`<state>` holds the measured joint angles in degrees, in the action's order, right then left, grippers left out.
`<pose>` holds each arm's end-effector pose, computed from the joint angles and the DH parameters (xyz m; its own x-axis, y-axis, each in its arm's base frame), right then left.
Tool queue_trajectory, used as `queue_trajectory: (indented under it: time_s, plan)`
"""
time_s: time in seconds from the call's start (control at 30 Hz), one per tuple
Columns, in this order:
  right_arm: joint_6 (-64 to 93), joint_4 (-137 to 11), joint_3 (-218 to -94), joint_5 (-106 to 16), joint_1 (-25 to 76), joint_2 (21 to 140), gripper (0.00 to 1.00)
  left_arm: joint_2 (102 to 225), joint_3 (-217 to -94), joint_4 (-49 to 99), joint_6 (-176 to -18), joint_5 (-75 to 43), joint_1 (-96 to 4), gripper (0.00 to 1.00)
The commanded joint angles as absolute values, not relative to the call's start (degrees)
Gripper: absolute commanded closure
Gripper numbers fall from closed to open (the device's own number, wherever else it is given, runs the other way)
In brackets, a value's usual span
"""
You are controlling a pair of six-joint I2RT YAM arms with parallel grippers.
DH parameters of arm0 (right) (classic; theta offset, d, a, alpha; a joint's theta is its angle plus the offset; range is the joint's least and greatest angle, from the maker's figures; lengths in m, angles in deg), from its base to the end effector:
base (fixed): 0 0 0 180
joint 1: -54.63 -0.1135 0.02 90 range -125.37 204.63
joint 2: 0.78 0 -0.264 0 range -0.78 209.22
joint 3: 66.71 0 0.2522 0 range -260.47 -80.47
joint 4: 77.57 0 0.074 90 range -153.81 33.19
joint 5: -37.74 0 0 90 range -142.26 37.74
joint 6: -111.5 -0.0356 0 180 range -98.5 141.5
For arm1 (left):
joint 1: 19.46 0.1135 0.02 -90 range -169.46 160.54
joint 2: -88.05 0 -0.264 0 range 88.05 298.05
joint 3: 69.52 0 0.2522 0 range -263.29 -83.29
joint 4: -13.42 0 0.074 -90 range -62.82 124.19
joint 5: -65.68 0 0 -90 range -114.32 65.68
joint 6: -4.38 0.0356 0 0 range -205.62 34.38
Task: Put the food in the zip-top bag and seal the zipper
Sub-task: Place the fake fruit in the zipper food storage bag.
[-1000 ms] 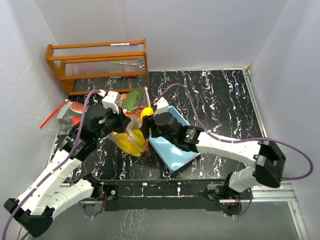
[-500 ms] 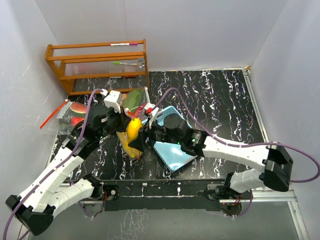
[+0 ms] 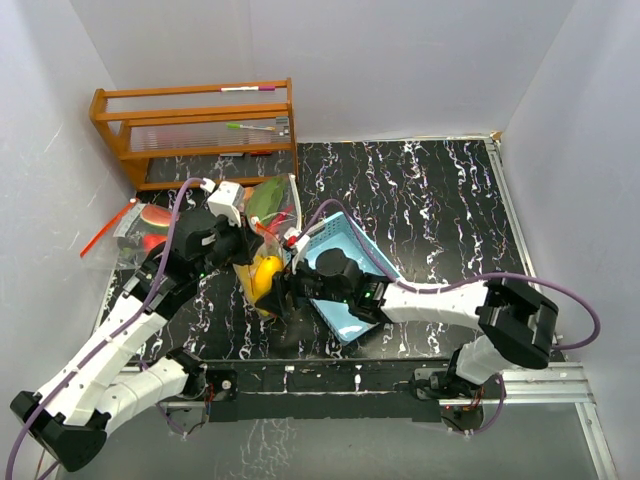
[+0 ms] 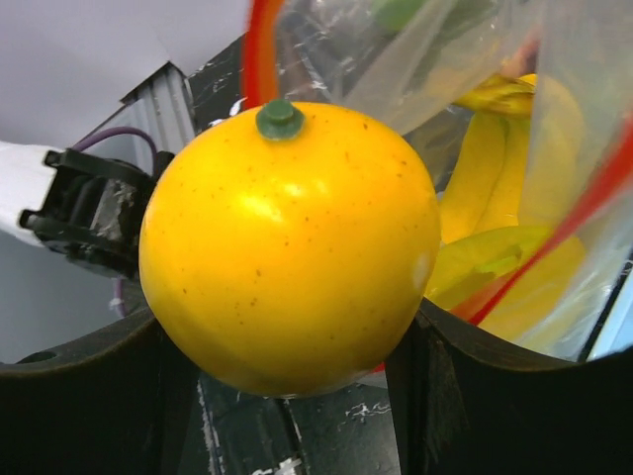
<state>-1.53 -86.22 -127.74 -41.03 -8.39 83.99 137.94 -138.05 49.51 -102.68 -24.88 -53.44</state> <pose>0.1444 0.2990 0.2465 -0.4840 -0.1050 -0.8687 -0.8367 0.3461 0.4244 0.1606 -0.1078 0.3632 -0.3994 -0.0846 -0.9129 0.4539 0.8469 -0.2771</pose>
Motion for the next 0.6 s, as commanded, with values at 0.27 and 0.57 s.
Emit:
queue_trajectory:
  time_s: [0.27,0.57]
  plan:
    - [-1.1,-86.9,-135.2,-56.2,-4.6,86.3,0.57,132.8,-141.5,52.5,-104.2,-22.8,-53.8,1.0]
    - [0.2,-79.8,-143.5,-53.9,-4.3,91.3,0.33,132.7,-141.7,52.3,-104.2,-22.7,-53.7,1.0]
